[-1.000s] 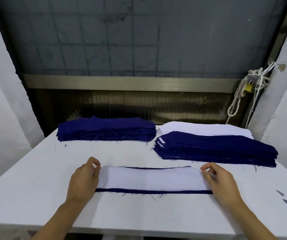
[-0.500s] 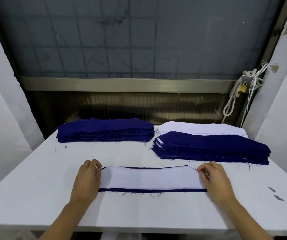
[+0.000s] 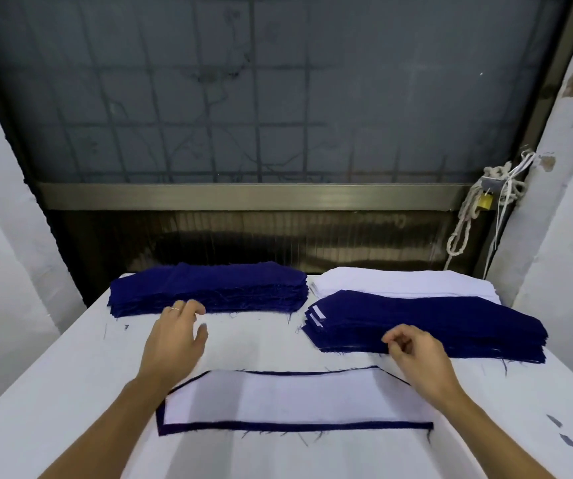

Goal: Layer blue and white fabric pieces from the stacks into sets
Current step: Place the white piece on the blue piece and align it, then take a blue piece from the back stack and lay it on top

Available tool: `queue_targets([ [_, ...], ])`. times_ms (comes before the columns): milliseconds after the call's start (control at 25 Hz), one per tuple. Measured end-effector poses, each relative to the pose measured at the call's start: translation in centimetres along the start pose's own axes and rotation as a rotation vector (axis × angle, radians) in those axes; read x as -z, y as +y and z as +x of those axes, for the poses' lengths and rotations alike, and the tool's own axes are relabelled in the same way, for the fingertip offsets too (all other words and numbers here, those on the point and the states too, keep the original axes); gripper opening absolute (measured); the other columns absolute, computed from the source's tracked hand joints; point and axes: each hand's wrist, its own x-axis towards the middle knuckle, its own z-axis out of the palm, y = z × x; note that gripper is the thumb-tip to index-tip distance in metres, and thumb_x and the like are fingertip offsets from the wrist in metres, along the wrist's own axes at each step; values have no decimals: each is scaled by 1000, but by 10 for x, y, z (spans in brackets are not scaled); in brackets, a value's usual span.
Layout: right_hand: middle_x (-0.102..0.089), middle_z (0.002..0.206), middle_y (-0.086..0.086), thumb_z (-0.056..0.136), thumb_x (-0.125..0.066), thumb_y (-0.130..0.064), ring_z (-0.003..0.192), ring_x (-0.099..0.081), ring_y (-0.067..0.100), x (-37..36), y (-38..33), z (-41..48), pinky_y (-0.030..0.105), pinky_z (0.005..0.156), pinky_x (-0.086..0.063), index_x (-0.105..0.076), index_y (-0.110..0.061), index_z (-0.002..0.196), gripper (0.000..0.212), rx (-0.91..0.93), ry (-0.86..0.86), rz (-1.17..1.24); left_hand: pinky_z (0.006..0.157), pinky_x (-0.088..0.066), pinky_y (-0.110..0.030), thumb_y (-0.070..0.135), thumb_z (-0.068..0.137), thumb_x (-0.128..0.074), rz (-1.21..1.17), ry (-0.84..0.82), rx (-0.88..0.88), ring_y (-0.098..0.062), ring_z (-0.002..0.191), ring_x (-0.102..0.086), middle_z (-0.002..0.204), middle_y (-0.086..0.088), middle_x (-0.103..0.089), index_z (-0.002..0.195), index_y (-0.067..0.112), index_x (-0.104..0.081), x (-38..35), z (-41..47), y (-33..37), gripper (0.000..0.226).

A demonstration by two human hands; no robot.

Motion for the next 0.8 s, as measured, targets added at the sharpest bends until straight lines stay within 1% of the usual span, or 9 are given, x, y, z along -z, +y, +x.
queue_targets([
  [80,-71,83,-11,96,-64,-12,78,-67,9,-7,-19,22,32,70,-59,-70,-31,89,21,17,-37,23,85,-52,-34,24,99,-64,-57,3,-1,-16,98,-53,106,4,-57,120,21,-58,5,34,-1,22],
  [160,-72,84,-11,96,-64,-15,82,-68,8,-18,-39,48,30,75,-59,-70,-32,90,20,25,-77,48,83,-51,-30,27,100,-62,-120,-24,29,-14,97,-55,108,3,-58,120,21,-57,6,67,-4,21],
  [240,-72,84,-10,97,-64,-16,83,-67,8,-33,-57,73,28,77,-58,-71,-32,89,19,36,-108,71,83,-50,-28,29,102,-60,-125,-81,48,-12,98,-57,112,3,-60,121,21,-58,5,96,-9,22],
  [400,-71,87,-6,100,-60,-21,85,-68,12,-65,-86,111,29,80,-58,-70,-29,95,13,41,-181,49,91,-55,-35,31,104,-56,-56,-197,70,-16,102,-61,121,-1,-61,125,18,-60,-1,139,-17,25],
  [520,-70,85,-8,99,-61,-23,82,-67,9,-87,-98,133,26,76,-55,-69,-31,93,13,56,-208,56,99,-54,-40,30,105,-53,40,-295,85,-21,113,-60,133,-5,-58,139,18,-52,-10,165,-33,36],
  [600,-71,85,-9,100,-62,-24,84,-68,8,-97,-102,142,26,78,-56,-69,-33,92,13,60,-221,62,104,-51,-41,29,105,-53,102,-358,112,-25,124,-56,142,-7,-54,149,19,-42,-15,179,-48,47],
  [640,-71,85,-10,100,-62,-24,85,-68,8,-101,-103,145,27,80,-57,-70,-33,93,14,58,-228,63,106,-50,-41,29,104,-54,125,-383,121,-26,127,-54,144,-8,-53,151,19,-40,-18,184,-56,50],
  [720,-72,84,-10,99,-62,-22,85,-68,8,-110,-103,150,28,80,-58,-70,-33,92,16,61,-238,57,105,-50,-39,30,101,-60,168,-413,106,-22,121,-56,138,-6,-55,143,19,-50,-22,194,-70,44],
  [800,-71,84,-11,99,-62,-20,85,-68,7,-117,-104,153,24,79,-57,-70,-34,92,18,72,-256,44,99,-51,-36,33,97,-66,183,-430,92,-17,109,-56,124,-2,-56,123,23,-61,-24,203,-79,28],
])
